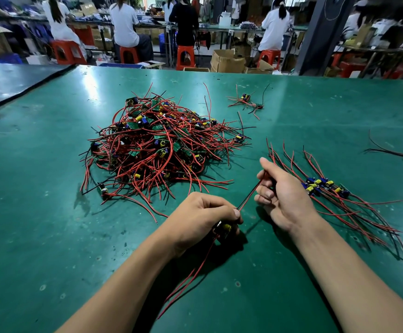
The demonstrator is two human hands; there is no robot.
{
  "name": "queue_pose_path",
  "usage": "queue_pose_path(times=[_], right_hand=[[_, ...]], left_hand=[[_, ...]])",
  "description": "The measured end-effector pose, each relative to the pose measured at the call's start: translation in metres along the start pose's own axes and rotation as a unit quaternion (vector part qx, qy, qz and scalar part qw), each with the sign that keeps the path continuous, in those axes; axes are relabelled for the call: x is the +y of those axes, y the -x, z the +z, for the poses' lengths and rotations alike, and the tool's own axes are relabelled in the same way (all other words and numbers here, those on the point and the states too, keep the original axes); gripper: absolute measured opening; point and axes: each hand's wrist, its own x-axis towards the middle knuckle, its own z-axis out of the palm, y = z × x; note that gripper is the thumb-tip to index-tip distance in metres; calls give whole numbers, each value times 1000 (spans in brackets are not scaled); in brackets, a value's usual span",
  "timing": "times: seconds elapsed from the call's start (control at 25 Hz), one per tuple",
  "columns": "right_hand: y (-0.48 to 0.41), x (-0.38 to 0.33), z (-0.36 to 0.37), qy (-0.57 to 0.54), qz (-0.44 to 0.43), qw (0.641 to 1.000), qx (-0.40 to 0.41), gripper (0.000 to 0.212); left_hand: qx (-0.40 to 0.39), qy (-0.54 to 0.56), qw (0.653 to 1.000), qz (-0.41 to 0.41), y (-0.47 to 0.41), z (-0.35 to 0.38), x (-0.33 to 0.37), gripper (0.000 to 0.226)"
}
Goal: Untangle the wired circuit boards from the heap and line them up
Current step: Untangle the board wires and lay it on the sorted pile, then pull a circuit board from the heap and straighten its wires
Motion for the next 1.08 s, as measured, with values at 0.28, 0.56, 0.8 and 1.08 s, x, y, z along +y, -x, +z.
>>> queue_pose_path(times=[0.28,0.56,0.8,1.08], right_hand=[[3,3,1,68,-38,997,-11,67],[10,5,4,138,-77,987,-30,52],[32,29,18,458,-295,832,-102,31],[5,6,-11,417,-376,817,133,22]], left_hand=[[87,157,983,-32,-6,2,1,42],[102,246,962,-66,-7,1,8,66],[91,252,963,-39,-8,-1,3,70],[93,197,975,-34,-12,-2,-1,74]])
